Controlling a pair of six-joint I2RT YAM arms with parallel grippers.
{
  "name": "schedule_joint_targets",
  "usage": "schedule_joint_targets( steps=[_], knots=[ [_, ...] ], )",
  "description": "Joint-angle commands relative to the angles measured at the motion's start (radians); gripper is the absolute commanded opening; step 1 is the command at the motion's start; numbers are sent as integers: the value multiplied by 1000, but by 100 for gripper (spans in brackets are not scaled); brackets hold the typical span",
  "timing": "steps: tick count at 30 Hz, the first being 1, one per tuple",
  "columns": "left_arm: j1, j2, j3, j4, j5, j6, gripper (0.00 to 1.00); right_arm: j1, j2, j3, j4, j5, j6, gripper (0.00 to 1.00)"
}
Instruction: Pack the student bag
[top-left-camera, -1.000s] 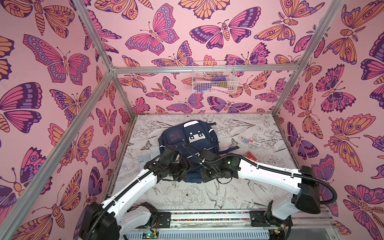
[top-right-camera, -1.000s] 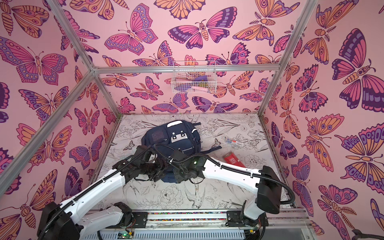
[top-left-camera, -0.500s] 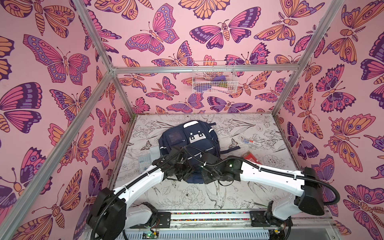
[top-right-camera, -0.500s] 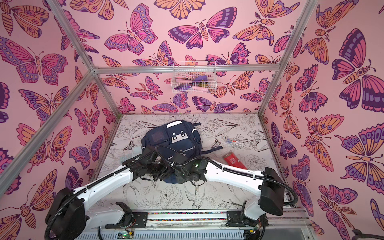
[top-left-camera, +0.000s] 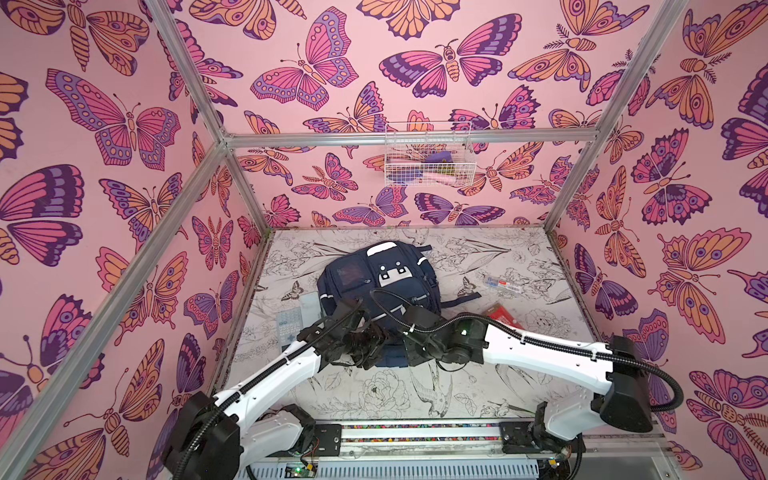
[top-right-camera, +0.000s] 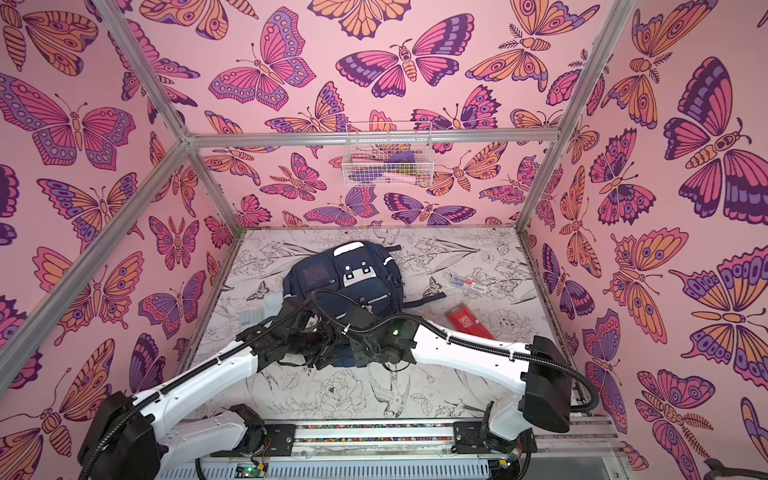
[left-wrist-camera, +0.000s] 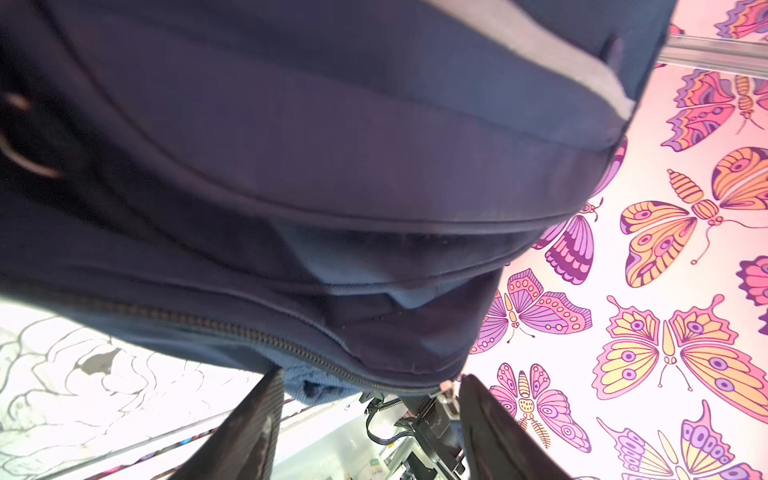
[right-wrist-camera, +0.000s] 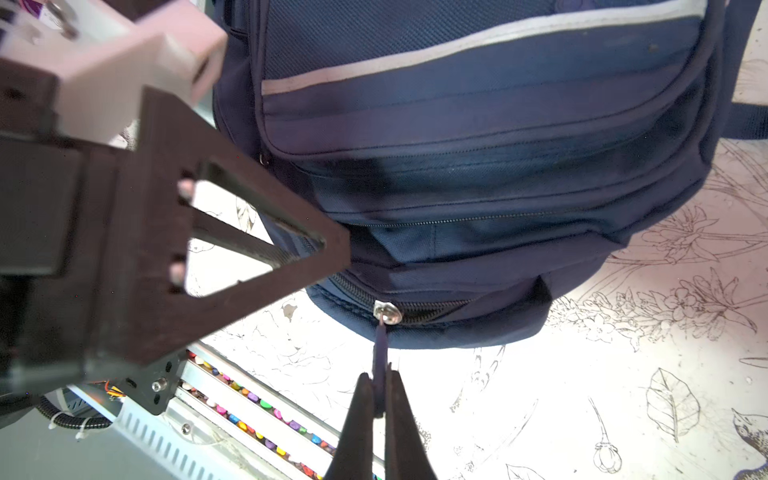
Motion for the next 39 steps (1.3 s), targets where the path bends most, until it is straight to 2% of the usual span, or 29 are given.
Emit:
schedule_joint_targets(
  steps=[1, 4, 8, 9, 11, 14, 18, 25, 29, 34, 39],
  knots=[
    [-19, 44, 4, -61, -14, -103, 67, 18, -42, 16, 103, -11, 9, 0],
    [-24, 79, 29, -35, -37, -102, 57, 31, -54, 9, 131, -28, -1, 0],
    [-21, 123, 78, -3, -49, -83, 29, 38, -59, 11, 106, -10, -4, 0],
    [-20, 123, 89, -3, -54, -73, 22, 38, -62, 11, 94, 2, -4, 0],
    [-24, 122, 103, -20, -77, -41, 16, 39, -72, 8, 66, 29, -4, 0],
    [-22, 111, 108, -67, -109, 11, 0, 38, -101, -13, 23, 112, 5, 0],
    [-21, 80, 102, -87, -112, 67, 0, 26, -140, -60, 9, 205, -1, 0],
    [-9, 26, 157, -161, -85, 192, 0, -77, -197, -183, 40, 327, -21, 0],
    [12, -2, 171, -196, -37, 266, 0, -167, -239, -270, 125, 325, -58, 0],
    [37, -64, 175, -317, -67, 381, 0, -283, -264, -317, 175, 339, -108, 0],
    [70, -97, 154, -334, -12, 433, 0, -410, -213, -345, 261, 289, -174, 0]
  ],
)
